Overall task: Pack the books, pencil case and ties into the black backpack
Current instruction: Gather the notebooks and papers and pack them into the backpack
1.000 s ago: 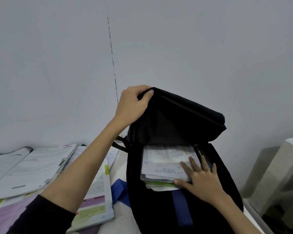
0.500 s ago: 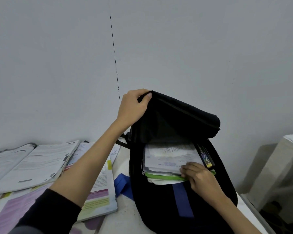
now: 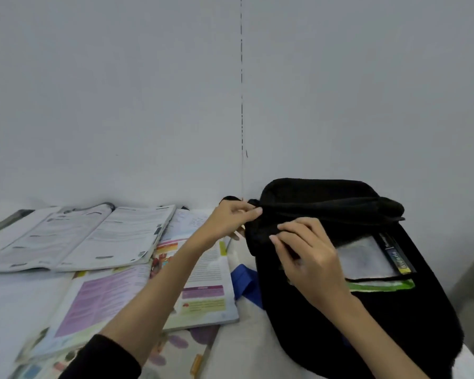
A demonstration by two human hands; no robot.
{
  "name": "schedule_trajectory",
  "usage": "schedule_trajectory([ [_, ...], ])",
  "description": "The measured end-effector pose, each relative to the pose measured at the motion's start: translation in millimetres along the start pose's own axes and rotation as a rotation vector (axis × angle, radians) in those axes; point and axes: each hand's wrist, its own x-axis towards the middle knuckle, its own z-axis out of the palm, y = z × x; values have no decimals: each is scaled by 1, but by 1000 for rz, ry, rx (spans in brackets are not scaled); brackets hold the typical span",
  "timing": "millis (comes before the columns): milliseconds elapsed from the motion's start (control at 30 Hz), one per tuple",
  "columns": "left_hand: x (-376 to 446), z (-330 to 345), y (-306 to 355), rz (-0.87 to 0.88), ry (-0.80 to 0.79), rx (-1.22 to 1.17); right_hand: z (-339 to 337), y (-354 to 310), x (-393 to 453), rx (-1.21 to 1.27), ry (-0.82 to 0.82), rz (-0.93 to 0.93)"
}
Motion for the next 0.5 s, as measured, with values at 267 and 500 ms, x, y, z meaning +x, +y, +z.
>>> schedule_trajectory([
  [267,-89,-124,-144,-233,613,-320,150,-113,11,354,-387,177],
  [500,-153,-215,-218,-479,972,-458,255,-225,18,459,-872,278],
])
